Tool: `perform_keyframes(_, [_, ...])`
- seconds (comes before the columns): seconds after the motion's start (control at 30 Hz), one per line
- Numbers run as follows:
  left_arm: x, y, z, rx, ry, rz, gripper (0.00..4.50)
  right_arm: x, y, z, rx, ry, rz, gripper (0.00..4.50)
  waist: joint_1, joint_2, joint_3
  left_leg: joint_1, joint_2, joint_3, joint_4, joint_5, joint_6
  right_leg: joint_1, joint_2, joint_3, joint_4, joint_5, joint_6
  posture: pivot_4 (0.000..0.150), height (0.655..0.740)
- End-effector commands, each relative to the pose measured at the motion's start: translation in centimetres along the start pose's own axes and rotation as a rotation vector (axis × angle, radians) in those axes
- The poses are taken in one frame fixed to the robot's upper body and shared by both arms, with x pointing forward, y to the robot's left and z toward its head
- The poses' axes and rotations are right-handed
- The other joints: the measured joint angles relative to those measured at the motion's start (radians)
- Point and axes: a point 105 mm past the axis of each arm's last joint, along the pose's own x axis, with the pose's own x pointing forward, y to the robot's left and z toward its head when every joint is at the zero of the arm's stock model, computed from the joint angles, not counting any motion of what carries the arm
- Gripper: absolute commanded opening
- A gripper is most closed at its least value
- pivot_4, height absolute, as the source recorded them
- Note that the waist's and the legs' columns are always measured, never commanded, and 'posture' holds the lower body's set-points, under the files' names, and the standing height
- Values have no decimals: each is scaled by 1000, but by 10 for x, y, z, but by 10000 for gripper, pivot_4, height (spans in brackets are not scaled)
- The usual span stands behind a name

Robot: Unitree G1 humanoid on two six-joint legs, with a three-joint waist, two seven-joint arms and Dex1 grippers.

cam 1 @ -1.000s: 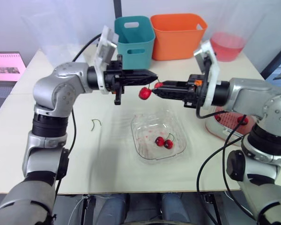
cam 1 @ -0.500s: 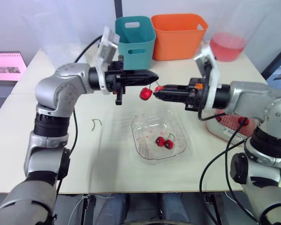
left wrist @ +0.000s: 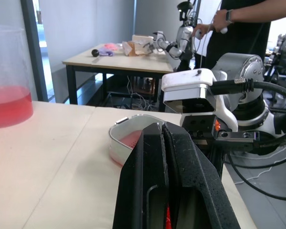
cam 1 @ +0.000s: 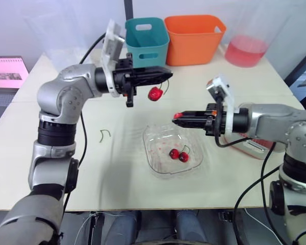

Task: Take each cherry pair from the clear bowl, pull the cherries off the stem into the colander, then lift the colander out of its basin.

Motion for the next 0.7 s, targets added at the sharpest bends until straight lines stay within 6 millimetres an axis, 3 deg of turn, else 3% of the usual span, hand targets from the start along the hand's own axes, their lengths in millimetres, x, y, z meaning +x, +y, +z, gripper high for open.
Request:
perform_keyframes(0.03, [-2, -5, 4, 52, 4, -7, 0, -32, -26, 13, -89, -86, -190, 4217, 3, 0, 0, 0, 0, 0, 0, 0, 0, 0, 0, 0, 0, 0, 0, 1500, 7400])
perform_keyframes(0.1, [-3, -5, 1, 52, 13, 0, 0, -59, -52, 8, -120, -75, -352, 4217, 7, 0, 0, 0, -1, 0, 1, 0, 0, 1, 0, 0, -1, 0, 0, 1500, 7400])
perform_keyframes(0.27, [-4, -5, -11, 48, 41, 9, 0, -123, -89, -21, -182, 48, -607, 4217, 5, 0, 0, 0, -1, 2, 1, -1, 1, 3, 0, -1, -2, 0, 0, 1500, 7400])
perform_keyframes(0.43, [-2, -6, -18, 45, 51, -3, 0, -149, -106, -42, -164, 139, -701, 4217, -7, 0, 0, 2, 0, 4, 1, -1, 1, 2, 1, 0, 0, 0, 0, 1500, 7400])
perform_keyframes(0.57, [1, -6, -19, 47, 54, -16, 0, -153, -115, -53, -137, 164, -727, 4217, -1, 0, 0, 2, 1, 4, 1, 0, 1, 3, 1, 0, 0, 0, 0, 1500, 7400])
perform_keyframes(0.6, [1, -6, -18, 50, 54, -17, 0, -153, -116, -55, -134, 169, -728, 12958, 1, 0, 0, 2, 0, 4, 1, 0, 1, 3, 1, 0, -1, 0, 0, 1500, 7400])
perform_keyframes(0.7, [2, -6, -18, 54, 56, -18, 0, -155, -121, -58, -105, 176, -754, 25621, 2, 0, 0, 1, 0, 3, 1, 0, 0, 3, 1, 0, -1, 0, 0, 1500, 7400])
